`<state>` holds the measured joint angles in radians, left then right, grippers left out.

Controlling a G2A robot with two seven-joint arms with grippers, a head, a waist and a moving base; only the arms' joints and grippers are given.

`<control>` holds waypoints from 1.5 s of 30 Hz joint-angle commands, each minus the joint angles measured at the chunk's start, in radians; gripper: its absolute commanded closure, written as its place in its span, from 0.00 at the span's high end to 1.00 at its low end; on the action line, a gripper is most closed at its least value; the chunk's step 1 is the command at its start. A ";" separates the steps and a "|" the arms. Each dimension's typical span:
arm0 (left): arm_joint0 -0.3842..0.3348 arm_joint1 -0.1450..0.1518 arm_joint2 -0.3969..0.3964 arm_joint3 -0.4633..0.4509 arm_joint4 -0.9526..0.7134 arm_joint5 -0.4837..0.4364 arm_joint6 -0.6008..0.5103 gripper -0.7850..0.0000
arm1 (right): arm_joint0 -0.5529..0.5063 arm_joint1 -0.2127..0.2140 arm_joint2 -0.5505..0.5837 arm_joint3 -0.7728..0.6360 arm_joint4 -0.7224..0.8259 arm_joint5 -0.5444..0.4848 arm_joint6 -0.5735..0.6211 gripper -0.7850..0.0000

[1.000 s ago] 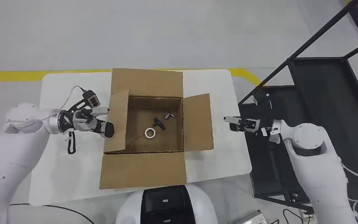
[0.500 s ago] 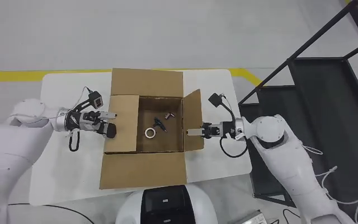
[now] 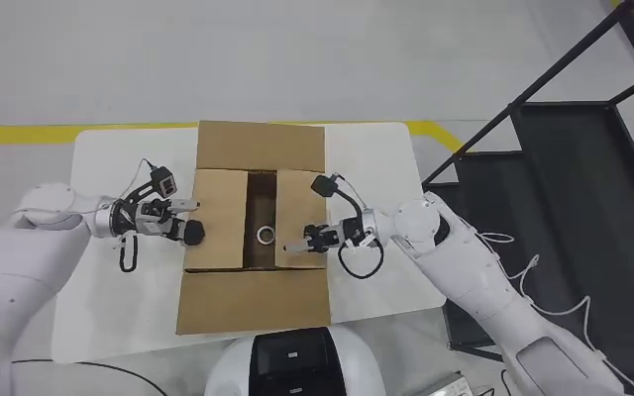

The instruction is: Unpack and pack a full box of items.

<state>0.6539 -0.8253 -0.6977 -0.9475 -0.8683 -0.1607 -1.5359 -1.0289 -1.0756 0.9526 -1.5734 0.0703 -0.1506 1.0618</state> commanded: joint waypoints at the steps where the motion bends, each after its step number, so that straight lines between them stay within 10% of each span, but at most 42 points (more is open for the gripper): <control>1: -0.004 0.001 0.007 -0.003 0.013 0.000 0.000 1.00 | 0.007 -0.002 -0.006 0.007 -0.005 0.004 0.000 1.00; 12: -0.014 0.006 0.029 -0.042 0.003 -0.026 0.000 1.00 | -0.041 0.022 0.080 -0.060 0.064 -0.019 0.074 1.00; 24: 0.057 0.100 -0.101 -0.190 -0.239 -0.073 0.000 1.00 | -0.349 0.105 0.383 -0.179 0.082 -0.014 0.247 1.00; 45: 0.215 0.186 -0.316 -0.256 -0.311 -0.124 0.000 1.00 | -0.423 0.083 0.169 -0.118 0.171 -0.093 0.166 1.00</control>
<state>0.8642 -0.6405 -1.0063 -1.1995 -1.1839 -0.2842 -1.5359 -1.4544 -0.9901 1.1334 -1.6939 0.1920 -0.2360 1.2204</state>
